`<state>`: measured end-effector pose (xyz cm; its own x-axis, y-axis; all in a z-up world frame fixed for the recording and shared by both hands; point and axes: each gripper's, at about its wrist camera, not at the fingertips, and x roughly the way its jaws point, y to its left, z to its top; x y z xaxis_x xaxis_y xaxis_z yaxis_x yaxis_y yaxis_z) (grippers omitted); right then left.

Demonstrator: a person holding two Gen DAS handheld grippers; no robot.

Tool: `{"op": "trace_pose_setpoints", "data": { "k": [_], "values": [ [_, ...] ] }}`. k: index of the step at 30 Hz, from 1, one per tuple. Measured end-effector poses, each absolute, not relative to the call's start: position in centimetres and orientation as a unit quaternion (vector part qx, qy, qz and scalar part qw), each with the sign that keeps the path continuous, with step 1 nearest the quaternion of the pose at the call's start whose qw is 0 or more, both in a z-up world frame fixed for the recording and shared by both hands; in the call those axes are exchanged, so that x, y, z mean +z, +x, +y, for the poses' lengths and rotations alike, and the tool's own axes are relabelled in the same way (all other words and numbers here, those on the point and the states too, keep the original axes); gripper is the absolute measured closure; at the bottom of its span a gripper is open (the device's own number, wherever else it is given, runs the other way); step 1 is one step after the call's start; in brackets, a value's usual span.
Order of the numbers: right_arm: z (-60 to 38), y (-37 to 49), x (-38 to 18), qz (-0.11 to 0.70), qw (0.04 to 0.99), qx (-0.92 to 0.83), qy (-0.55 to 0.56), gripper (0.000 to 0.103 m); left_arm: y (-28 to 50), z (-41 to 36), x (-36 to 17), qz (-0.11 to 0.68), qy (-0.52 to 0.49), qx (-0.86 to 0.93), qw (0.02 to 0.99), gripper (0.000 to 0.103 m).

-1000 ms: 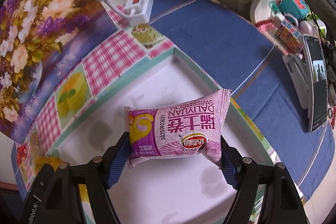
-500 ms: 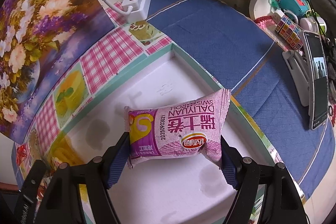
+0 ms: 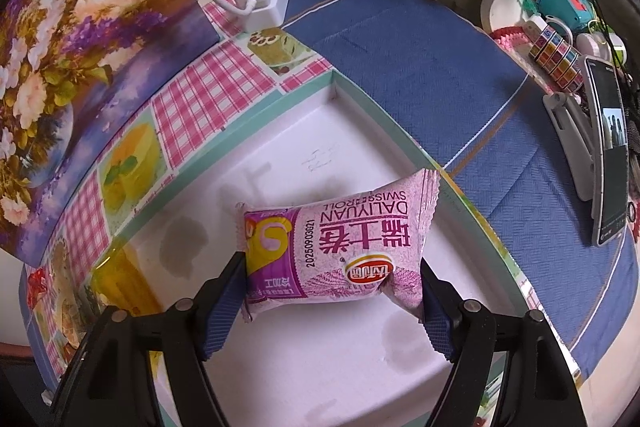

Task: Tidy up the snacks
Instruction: 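Lower the pink bag into the tray with right tool while left tool releases yellow bag, then withdraw both tools from the tray toward the remaining snacks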

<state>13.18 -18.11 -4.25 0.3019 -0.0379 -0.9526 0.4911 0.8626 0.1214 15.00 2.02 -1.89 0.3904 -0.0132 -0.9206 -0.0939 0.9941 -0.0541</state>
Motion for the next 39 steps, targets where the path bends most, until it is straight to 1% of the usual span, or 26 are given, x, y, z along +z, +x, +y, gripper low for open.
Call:
{"op": "trace_pose_setpoints", "data": {
  "k": [4, 5, 6, 7, 8, 11, 14, 18, 19, 21, 23, 27, 30, 39],
  "values": [
    [-18.3, 13.1, -4.4, 0.57, 0.778, -0.173, 0.198, 0.018, 15.0, 1.6, -1.8, 0.552, -0.039, 0.024, 0.833, 0.064],
    [-18.3, 13.1, -4.5, 0.57, 0.778, -0.175, 0.197, 0.017, 15.0, 1.6, -1.8, 0.552, -0.038, 0.024, 0.832, 0.06],
    [-18.3, 13.1, -4.5, 0.571, 0.778, -0.177, 0.195, 0.017, 15.0, 1.6, -1.8, 0.552, -0.039, 0.024, 0.832, 0.054],
    [-18.3, 13.1, -4.5, 0.571, 0.777, -0.179, 0.193, 0.015, 15.0, 1.6, -1.7, 0.552, -0.04, 0.025, 0.832, 0.05],
    [-18.3, 13.1, -4.5, 0.571, 0.778, -0.178, 0.193, 0.015, 15.0, 1.6, -1.7, 0.552, -0.04, 0.025, 0.832, 0.044],
    [-18.3, 13.1, -4.4, 0.571, 0.778, -0.18, 0.189, 0.014, 15.0, 1.7, -1.3, 0.55, -0.038, 0.029, 0.834, 0.041],
    [-18.3, 13.1, -4.4, 0.571, 0.779, -0.18, 0.186, 0.003, 14.9, 1.8, -1.1, 0.548, -0.038, 0.033, 0.835, 0.034],
    [-18.2, 13.0, -4.3, 0.569, 0.781, -0.183, 0.184, 0.003, 14.8, 2.0, -1.0, 0.547, -0.043, 0.039, 0.835, 0.03],
    [-18.3, 13.0, -4.3, 0.568, 0.781, -0.183, 0.183, 0.0, 14.8, 2.1, -0.9, 0.546, -0.043, 0.042, 0.836, 0.029],
    [-18.3, 13.0, -4.1, 0.564, 0.784, -0.183, 0.181, 0.0, 14.8, 2.2, -0.9, 0.544, -0.044, 0.049, 0.836, 0.016],
    [-18.2, 13.0, -4.0, 0.561, 0.788, -0.182, 0.177, 0.0, 14.8, 2.5, -0.7, 0.539, -0.047, 0.059, 0.839, 0.012],
    [-18.0, 13.0, -3.7, 0.556, 0.793, -0.182, 0.171, 0.0, 14.7, 3.2, -0.4, 0.529, -0.049, 0.082, 0.844, 0.01],
    [-18.1, 13.0, -3.7, 0.556, 0.793, -0.182, 0.171, 0.0, 14.7, 3.8, -0.3, 0.526, -0.059, 0.092, 0.844, 0.004],
    [-17.9, 13.0, -3.0, 0.551, 0.799, -0.176, 0.166, 0.0, 14.6, 4.7, -0.1, 0.522, -0.073, 0.107, 0.843, 0.003]
  ]
}}
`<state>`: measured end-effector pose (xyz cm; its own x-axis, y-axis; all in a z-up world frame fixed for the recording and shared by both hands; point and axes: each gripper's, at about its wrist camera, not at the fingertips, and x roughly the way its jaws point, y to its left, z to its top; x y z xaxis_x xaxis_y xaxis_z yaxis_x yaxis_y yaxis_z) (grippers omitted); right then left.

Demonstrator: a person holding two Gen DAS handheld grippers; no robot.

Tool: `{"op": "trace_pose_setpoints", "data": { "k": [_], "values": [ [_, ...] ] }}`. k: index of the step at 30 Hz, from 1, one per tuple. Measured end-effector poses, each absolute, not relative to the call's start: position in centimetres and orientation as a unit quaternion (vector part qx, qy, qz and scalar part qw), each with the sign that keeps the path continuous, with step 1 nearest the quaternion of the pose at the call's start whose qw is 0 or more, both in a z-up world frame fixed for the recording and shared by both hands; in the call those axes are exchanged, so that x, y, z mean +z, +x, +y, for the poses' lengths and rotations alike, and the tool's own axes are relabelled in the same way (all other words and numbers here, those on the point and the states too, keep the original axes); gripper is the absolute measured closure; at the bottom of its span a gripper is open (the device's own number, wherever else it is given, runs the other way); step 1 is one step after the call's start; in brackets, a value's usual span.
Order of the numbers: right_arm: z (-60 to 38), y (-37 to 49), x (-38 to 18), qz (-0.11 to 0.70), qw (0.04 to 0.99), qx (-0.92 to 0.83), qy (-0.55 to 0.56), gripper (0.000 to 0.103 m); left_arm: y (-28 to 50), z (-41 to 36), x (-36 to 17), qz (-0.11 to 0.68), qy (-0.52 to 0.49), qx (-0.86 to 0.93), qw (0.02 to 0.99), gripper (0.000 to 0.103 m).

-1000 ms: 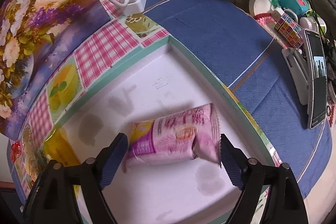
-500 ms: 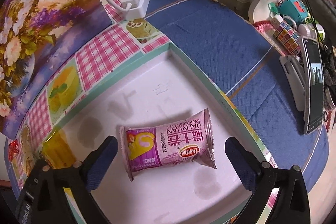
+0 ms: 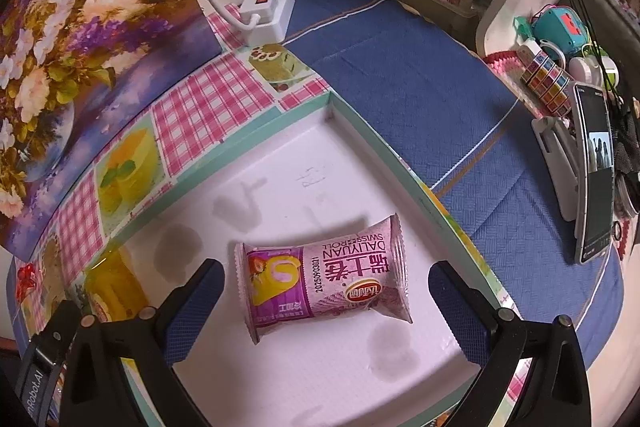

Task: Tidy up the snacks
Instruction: 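Withdraw both tools from the tray toward the remaining snacks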

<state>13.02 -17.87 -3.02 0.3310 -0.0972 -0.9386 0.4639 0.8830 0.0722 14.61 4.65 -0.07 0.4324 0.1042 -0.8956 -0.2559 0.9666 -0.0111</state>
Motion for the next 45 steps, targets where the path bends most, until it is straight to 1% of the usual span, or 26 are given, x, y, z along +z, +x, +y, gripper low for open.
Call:
{"op": "trace_pose_setpoints", "data": {
  "k": [16, 24, 27, 36, 45],
  "values": [
    [-16.0, 12.9, -1.6, 0.541, 0.817, -0.136, 0.147, 0.0, 13.4, 6.2, 1.5, 0.515, -0.046, 0.133, 0.845, 0.003],
    [-14.0, 12.6, -0.4, 0.518, 0.838, -0.108, 0.13, 0.0, 12.1, 7.6, 2.3, 0.508, -0.04, 0.144, 0.848, 0.003],
    [-13.2, 12.4, 0.0, 0.512, 0.843, -0.09, 0.14, 0.0, 11.7, 8.4, 2.8, 0.504, -0.043, 0.145, 0.85, 0.003],
    [-12.0, 12.2, 0.6, 0.502, 0.847, -0.075, 0.156, 0.0, 10.7, 11.8, 3.8, 0.495, -0.064, 0.163, 0.851, 0.003],
    [-8.3, 12.2, 1.7, 0.496, 0.857, -0.047, 0.129, 0.0, 9.3, 17.2, 4.9, 0.485, -0.094, 0.182, 0.85, 0.003]
  ]
}}
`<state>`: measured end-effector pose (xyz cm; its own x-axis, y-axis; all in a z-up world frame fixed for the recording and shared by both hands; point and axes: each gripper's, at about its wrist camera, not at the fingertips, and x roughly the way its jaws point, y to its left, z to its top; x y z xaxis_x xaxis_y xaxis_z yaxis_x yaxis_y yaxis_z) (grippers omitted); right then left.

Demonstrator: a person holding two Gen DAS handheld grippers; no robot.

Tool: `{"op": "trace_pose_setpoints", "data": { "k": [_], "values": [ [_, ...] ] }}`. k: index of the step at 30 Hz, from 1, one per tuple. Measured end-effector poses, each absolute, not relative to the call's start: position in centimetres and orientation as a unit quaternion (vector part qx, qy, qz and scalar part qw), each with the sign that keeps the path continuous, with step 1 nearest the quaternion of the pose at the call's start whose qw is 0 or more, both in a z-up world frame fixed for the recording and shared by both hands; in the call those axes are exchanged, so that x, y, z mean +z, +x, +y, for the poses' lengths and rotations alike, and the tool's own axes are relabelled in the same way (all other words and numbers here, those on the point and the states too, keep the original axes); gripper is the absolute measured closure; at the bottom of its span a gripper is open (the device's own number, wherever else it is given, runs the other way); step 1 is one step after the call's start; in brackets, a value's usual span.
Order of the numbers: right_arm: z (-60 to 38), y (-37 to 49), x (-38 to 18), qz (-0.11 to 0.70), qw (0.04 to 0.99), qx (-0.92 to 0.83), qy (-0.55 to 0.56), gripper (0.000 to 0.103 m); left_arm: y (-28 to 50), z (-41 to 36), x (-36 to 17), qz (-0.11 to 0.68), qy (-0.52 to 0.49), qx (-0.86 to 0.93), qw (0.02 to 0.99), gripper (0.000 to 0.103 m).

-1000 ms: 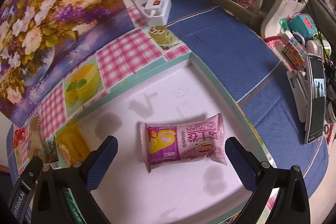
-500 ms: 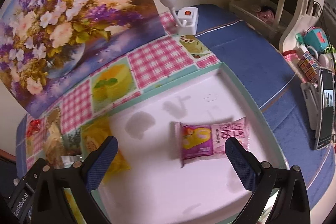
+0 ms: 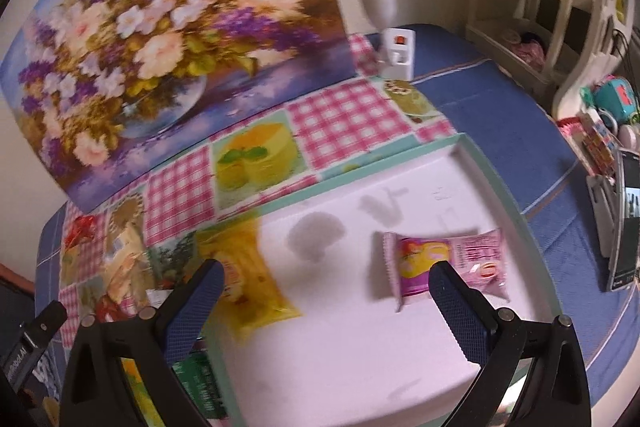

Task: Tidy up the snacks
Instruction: 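Withdraw both tools from the tray toward the remaining snacks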

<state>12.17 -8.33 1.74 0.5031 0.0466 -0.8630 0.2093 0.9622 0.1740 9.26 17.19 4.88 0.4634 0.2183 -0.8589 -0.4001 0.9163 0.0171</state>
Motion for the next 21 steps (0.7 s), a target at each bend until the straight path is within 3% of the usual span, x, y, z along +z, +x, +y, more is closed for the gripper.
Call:
{"op": "trace_pose_setpoints", "data": {
  "k": [21],
  "values": [
    [4.2, 10.9, 2.1, 0.518, 0.846, 0.092, 0.09, 0.0, 2.6, 31.3, 7.1, 0.436, -0.198, 0.259, 0.838, 0.003]
  ]
}}
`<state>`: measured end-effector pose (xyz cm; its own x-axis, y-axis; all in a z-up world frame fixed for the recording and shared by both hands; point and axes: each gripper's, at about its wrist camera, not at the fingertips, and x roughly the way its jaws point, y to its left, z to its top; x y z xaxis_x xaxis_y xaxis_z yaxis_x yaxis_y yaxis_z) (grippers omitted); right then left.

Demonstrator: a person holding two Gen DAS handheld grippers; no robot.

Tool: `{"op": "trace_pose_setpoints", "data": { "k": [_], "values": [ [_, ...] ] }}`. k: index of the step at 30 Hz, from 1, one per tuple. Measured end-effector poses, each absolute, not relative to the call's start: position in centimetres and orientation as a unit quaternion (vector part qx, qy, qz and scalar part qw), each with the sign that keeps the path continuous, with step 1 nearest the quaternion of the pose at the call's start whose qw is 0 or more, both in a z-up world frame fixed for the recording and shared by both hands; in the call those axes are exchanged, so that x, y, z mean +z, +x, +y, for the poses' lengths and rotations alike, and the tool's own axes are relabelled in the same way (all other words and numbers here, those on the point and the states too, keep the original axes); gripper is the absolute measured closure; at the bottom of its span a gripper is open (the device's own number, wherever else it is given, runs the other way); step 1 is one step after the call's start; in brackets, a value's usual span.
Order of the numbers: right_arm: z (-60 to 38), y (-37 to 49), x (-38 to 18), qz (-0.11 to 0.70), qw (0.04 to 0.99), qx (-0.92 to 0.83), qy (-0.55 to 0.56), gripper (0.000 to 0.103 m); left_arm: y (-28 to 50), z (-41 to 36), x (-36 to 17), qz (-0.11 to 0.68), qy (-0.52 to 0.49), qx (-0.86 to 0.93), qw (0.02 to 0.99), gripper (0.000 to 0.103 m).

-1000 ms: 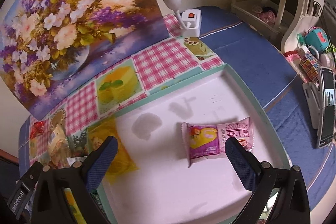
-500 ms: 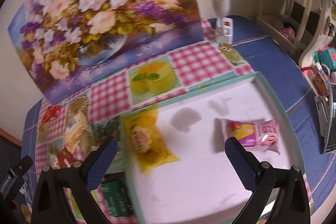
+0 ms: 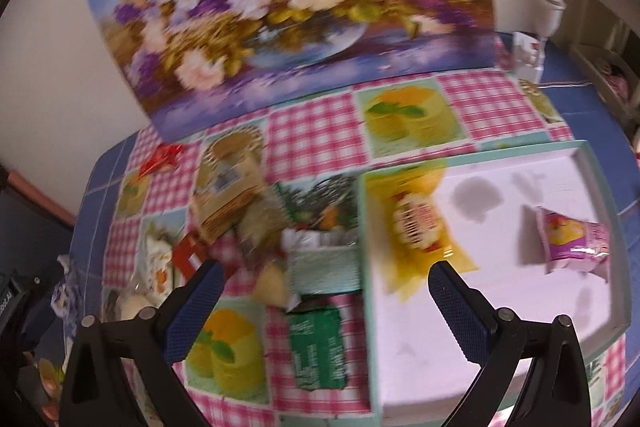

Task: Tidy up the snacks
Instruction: 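Withdraw both tools from the tray toward the remaining snacks, then grasp the green packet with right tool while left tool grasps the clear-wrapped bun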

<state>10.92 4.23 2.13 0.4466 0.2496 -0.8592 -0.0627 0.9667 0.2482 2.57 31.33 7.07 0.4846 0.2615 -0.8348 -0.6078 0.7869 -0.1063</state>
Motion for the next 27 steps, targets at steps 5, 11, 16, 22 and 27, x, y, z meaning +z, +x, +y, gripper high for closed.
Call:
{"op": "trace_pose_setpoints", "data": {
  "k": [5, 11, 16, 22, 27],
  "values": [
    [5.5, 10.4, 1.4, 0.531, 0.837, 0.104, 0.079, 0.0, 1.7, 32.9, 5.7, 0.455, -0.22, 0.263, 0.821, 0.003],
    [6.1, 10.2, -0.3, 0.558, 0.818, 0.114, 0.083, 0.001, 2.0, 33.2, 3.0, 0.495, -0.221, 0.261, 0.798, 0.003],
    [6.5, 9.9, -1.3, 0.573, 0.807, 0.117, 0.08, 0.004, 2.7, 33.4, 0.6, 0.521, -0.225, 0.257, 0.782, 0.003],
    [7.2, 9.6, -2.5, 0.591, 0.794, 0.124, 0.07, 0.012, 3.3, 34.0, -1.6, 0.542, -0.236, 0.256, 0.765, 0.003],
    [7.9, 9.4, -3.1, 0.6, 0.788, 0.126, 0.054, 0.018, 3.3, 35.2, -2.5, 0.542, -0.251, 0.262, 0.758, 0.003]
  ]
}}
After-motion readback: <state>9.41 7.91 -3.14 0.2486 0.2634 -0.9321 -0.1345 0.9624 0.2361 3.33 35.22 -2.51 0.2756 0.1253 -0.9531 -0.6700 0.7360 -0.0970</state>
